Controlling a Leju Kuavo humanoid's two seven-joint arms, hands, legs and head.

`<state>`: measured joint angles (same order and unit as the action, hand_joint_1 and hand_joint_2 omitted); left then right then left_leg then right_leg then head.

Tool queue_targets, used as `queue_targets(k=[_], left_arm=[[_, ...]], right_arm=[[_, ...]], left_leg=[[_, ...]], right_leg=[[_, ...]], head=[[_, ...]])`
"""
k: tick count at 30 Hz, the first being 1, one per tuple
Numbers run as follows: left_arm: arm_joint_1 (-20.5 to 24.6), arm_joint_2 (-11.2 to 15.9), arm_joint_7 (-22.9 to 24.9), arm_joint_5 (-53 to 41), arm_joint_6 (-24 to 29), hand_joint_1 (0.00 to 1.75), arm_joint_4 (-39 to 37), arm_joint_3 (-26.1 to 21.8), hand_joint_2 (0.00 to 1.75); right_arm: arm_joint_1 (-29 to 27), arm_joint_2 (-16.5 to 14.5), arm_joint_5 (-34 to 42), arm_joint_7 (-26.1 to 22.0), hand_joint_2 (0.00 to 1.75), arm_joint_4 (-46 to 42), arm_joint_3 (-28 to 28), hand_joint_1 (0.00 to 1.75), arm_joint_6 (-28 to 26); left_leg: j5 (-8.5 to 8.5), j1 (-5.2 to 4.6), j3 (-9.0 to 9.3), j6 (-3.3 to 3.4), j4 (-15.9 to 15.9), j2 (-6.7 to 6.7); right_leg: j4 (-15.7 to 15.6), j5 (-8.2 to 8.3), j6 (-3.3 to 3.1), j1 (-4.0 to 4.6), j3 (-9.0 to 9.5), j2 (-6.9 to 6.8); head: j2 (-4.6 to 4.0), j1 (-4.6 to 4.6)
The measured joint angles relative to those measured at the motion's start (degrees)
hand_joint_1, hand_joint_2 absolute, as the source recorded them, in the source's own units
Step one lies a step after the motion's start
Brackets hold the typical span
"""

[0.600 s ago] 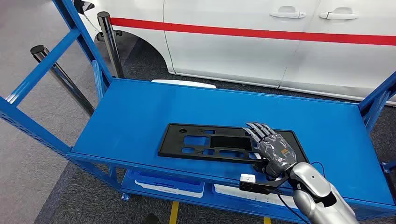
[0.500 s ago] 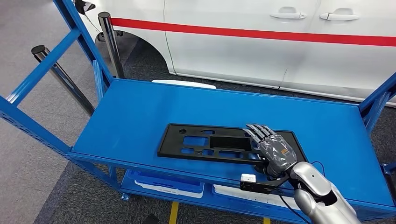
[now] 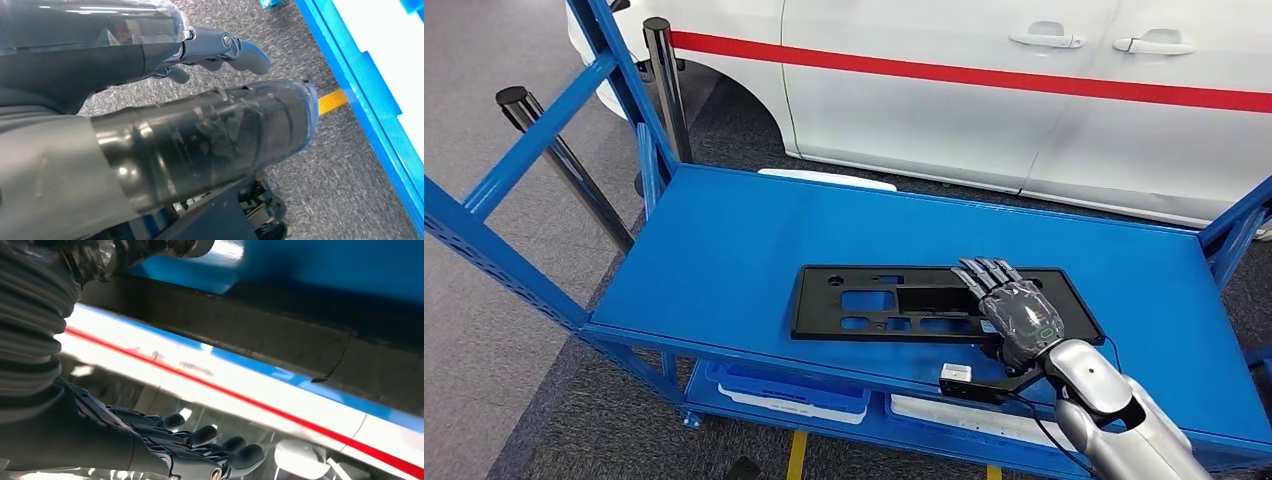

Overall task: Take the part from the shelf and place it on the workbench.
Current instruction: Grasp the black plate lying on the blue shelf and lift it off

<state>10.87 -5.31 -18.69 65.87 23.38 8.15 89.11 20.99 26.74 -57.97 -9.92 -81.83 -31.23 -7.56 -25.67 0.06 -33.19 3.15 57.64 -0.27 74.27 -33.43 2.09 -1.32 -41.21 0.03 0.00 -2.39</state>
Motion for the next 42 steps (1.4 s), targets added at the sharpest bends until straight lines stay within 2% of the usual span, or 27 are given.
queue_targets(k=[1, 3, 4, 6, 9, 10, 12, 14, 15, 16, 17, 18, 20, 21, 24, 25, 27, 29, 30, 31, 32, 33, 35, 36, 37, 40, 42], left_arm=[[0.0, 0.0, 0.0, 0.0, 0.0, 0.0, 0.0, 0.0, 0.0], [0.0, 0.0, -0.1, 0.1, 0.0, 0.0, 0.0, 0.0, 0.0], [0.0, 0.0, -0.1, 0.1, 0.1, 0.0, 0.0, 0.0, 0.0], [0.0, 0.0, -0.2, 0.3, 0.2, 0.0, 0.0, 0.0, 0.0], [0.1, 0.0, -0.2, 0.5, 0.3, 0.0, 0.0, 0.0, 0.0], [0.1, 0.0, -0.2, 0.5, 0.3, 0.0, 0.0, 0.0, 0.0], [0.1, 0.0, -0.2, 0.5, 0.3, 0.0, 0.0, 0.0, 0.0], [0.0, 0.0, -0.2, 0.5, 0.4, 0.0, 0.0, 0.0, 0.0], [-0.1, 0.0, -0.2, 0.5, 0.4, 0.0, 0.0, 0.0, 0.0], [-0.1, 0.0, -0.2, 0.5, 0.4, 0.0, 0.0, 0.0, 0.0], [-0.2, 0.0, -0.2, 0.5, 0.4, 0.0, 0.0, 0.0, 0.0], [-0.1, 0.0, -0.2, 0.5, 0.4, 0.0, 0.0, 0.0, 0.0], [0.0, 0.0, -0.2, 0.6, 0.4, 0.0, 0.0, 0.0, 0.0], [0.1, 0.0, -0.2, 0.6, 0.5, 0.0, 0.0, 0.0, 0.0], [0.1, 0.0, -0.2, 0.6, 0.5, 0.0, 0.0, 0.0, 0.0], [0.1, 0.0, -0.2, 0.6, 0.5, 0.0, 0.0, 0.0, 0.0], [0.2, 0.0, -0.2, 0.6, 0.5, 0.0, 0.0, 0.0, 0.0], [0.1, 0.0, -0.1, 0.6, 0.5, 0.0, 0.0, 0.0, 0.0], [0.0, 0.0, -0.1, 0.7, 0.5, 0.0, 0.0, 0.0, 0.0], [0.0, 0.0, -0.1, 0.7, 0.5, 0.0, 0.0, 0.0, 0.0], [-0.1, 0.0, 0.0, 0.7, 0.5, 0.0, 0.0, 0.0, 0.0], [-0.1, 0.0, 0.0, 0.7, 0.5, 0.0, 0.0, 0.0, 0.0], [-0.1, 0.0, -0.1, 0.9, 0.5, 0.0, 0.0, 0.0, 0.0], [-0.1, 0.0, -0.2, 1.0, 0.5, 0.0, 0.0, 0.0, 0.0], [-0.1, 0.0, -0.2, 1.1, 0.5, 0.0, 0.0, 0.0, 0.0], [-0.2, 0.0, -0.3, 1.2, 0.6, 0.0, 0.0, 0.0, 0.0], [-0.2, 0.0, -0.3, 1.2, 0.6, 0.0, 0.0, 0.0, 0.0]], right_arm=[[0.1, 0.0, -2.4, 1.2, 1.75, 0.3, -0.4, 0.0, -0.9], [0.4, -0.1, -7.4, 3.7, 1.75, 0.9, -1.3, 0.0, -2.6], [0.6, -0.1, -9.6, 4.9, 1.75, 1.3, -1.7, 0.0, -3.4], [1.0, -0.3, -13.1, 6.8, 1.75, 2.0, -2.4, 0.0, -4.8], [1.2, -0.9, -16.5, 8.8, 1.75, 3.0, -3.1, 0.0, -6.2], [1.2, -1.1, -17.2, 9.3, 1.75, 3.3, -3.2, 0.0, -6.6], [1.4, -1.5, -18.0, 9.8, 1.75, 3.8, -3.4, 0.0, -6.9], [1.4, -1.8, -18.2, 9.9, 1.75, 4.3, -3.6, 0.0, -7.1], [1.4, -2.0, -18.2, 9.9, 1.75, 4.6, -3.7, 0.0, -7.2], [1.4, -2.1, -18.3, 9.9, 1.75, 4.7, -3.8, 0.0, -7.2], [1.4, -2.2, -18.4, 10.0, 1.75, 4.9, -3.9, 0.0, -7.3], [1.4, -2.3, -18.6, 10.2, 1.75, 5.0, -3.9, 0.0, -7.3], [1.4, -2.5, -19.2, 10.7, 1.75, 5.3, -3.9, 0.04, -7.5], [1.4, -2.6, -19.5, 10.9, 1.75, 5.4, -3.9, 0.35, -7.6], [1.3, -3.0, -20.0, 11.2, 1.75, 6.2, -3.9, 1.54, -8.5], [1.3, -3.1, -20.0, 11.2, 1.75, 6.5, -3.9, 1.66, -8.9], [1.2, -3.3, -20.0, 11.2, 1.75, 7.2, -3.9, 1.74, -9.7], [0.7, -3.4, -19.4, 10.8, 1.75, 7.6, -3.8, 1.75, -10.3], [0.4, -3.5, -19.0, 10.6, 1.75, 7.8, -3.6, 1.75, -10.5], [0.1, -3.5, -18.6, 10.5, 1.75, 7.9, -3.5, 1.75, -10.6], [-0.1, -3.6, -18.2, 10.3, 1.75, 8.0, -3.3, 1.75, -10.7], [-0.3, -3.6, -17.7, 10.1, 1.75, 8.1, -3.1, 1.75, -10.9], [-0.6, -3.7, -16.4, 9.7, 1.75, 8.0, -2.3, 1.75, -11.6], [-0.8, -3.8, -15.7, 9.5, 1.75, 7.9, -1.8, 1.75, -11.9], [-1.1, -3.9, -15.3, 9.3, 1.75, 7.7, -1.2, 1.75, -12.3], [-1.6, -3.9, -14.8, 9.2, 1.75, 7.4, 0.2, 1.75, -12.8], [-1.9, -4.0, -14.4, 9.2, 1.75, 7.2, 1.0, 1.75, -12.9]], left_leg=[[-0.09, 0.02, 0.01, -0.04, 0.1, -0.03], [-0.45, 0.09, 0.01, -0.29, 0.6, -0.14], [-0.69, -0.02, -0.11, -0.52, 1.0, -0.18], [-1.0, -0.27, -0.39, -1.02, 1.5, -0.22], [-1.25, -0.24, -0.44, -1.67, 1.7, -0.19], [-1.92, -0.16, -0.71, -1.95, 2.5, -0.15], [-4.92, 0.04, -2.89, -2.56, 7.5, -0.08], [-8.15, 0.17, -6.34, -2.9, 14.9, -0.06], [-8.59, 0.2, -7.38, -2.93, 17.1, -0.06], [-7.91, 0.19, -7.39, -2.84, 17.1, -0.06], [-6.25, 0.18, -6.27, -2.64, 14.8, -0.06], [-4.14, 0.15, -4.33, -2.35, 10.9, -0.06], [-1.62, -0.06, -0.81, -1.72, 3.7, -0.07], [-1.27, -0.21, 0.03, -1.51, 1.9, -0.08], [-0.87, -0.24, 0.4, -0.99, 0.7, -0.06], [-0.55, -0.09, 0.58, -0.71, 0.3, -0.02], [0.0, 0.19, 0.79, -0.2, -0.5, 0.07], [0.08, 0.1, 0.64, 0.01, -0.5, 0.08], [0.06, 0.07, 0.58, 0.0, -0.4, 0.07], [0.02, 0.07, 0.55, -0.02, -0.4, 0.06], [-0.07, 0.09, 0.55, -0.07, -0.2, 0.04], [-0.25, 0.12, 0.55, -0.2, 0.0, 0.02], [-0.77, -0.02, 0.29, -0.64, 0.8, -0.03], [-0.96, -0.14, 0.1, -0.91, 1.2, -0.06], [-1.06, -0.27, -0.07, -1.15, 1.3, -0.08], [-1.57, -0.23, -0.38, -1.88, 1.9, -0.08], [-4.05, -0.01, -2.0, -2.52, 5.6, -0.05]], right_leg=[[-0.6, 1.11, 0.07, -0.06, 0.19, -0.01], [-7.0, 4.86, 0.07, -0.21, 3.17, -0.02], [-10.5, 6.08, -0.03, -0.14, 4.79, -0.02], [-13.9, 6.67, -0.51, -0.01, 6.33, 0.06], [-14.1, 6.75, -1.57, 0.05, 6.41, 0.18], [-14.2, 6.81, -1.94, 0.0, 6.51, 0.15], [-14.4, 6.88, -2.47, -0.09, 6.64, 0.01], [-14.4, 6.87, -2.65, 0.02, 6.61, -0.06], [-14.4, 6.86, -2.67, 0.07, 6.63, -0.06], [-14.4, 6.86, -2.68, 0.11, 6.67, -0.06], [-14.4, 6.86, -2.67, 0.15, 6.76, -0.03], [-14.4, 6.86, -2.67, 0.19, 6.88, -0.01], [-14.4, 6.86, -2.44, 0.32, 7.01, 0.02], [-14.5, 6.91, -2.18, 0.36, 7.01, 0.03], [-14.9, 7.17, -1.15, 0.38, 7.08, 0.02], [-14.5, 6.79, -0.88, 0.38, 6.95, 0.02], [-10.7, 4.21, -0.45, 0.34, 5.23, 0.01], [-3.5, 0.74, -0.07, 0.29, 1.78, 0.01], [-0.8, -0.01, 0.1, 0.23, 0.45, 0.01], [0.0, 0.38, 0.22, 0.14, 0.01, 0.0], [-1.4, 1.77, 0.3, 0.03, 0.62, -0.01], [-4.7, 3.85, 0.34, -0.09, 2.22, -0.03], [-11.5, 6.44, 0.05, -0.11, 5.48, -0.03], [-13.4, 6.88, -0.21, -0.06, 6.34, -0.01], [-14.0, 6.67, -0.54, 0.03, 6.53, 0.02], [-14.2, 6.86, -1.58, -0.03, 6.49, -0.01], [-14.5, 6.99, -2.25, -0.19, 6.6, -0.13]], head=[[0.0, -0.01], [0.0, -0.02], [0.0, -0.03], [0.0, 0.01], [0.0, 0.03], [0.0, 0.05], [0.0, 0.1], [0.0, 0.12], [0.0, 0.12], [0.0, 0.12], [0.0, 0.12], [0.0, 0.12], [0.0, 0.11], [0.0, 0.1], [0.0, 0.09], [0.0, 0.06], [0.0, 0.0], [0.0, -0.01], [0.0, -0.01], [0.0, 0.0], [0.0, -0.01], [0.0, -0.01], [0.0, 0.01], [0.0, 0.04], [0.0, 0.07], [0.0, 0.1], [0.0, 0.13]])
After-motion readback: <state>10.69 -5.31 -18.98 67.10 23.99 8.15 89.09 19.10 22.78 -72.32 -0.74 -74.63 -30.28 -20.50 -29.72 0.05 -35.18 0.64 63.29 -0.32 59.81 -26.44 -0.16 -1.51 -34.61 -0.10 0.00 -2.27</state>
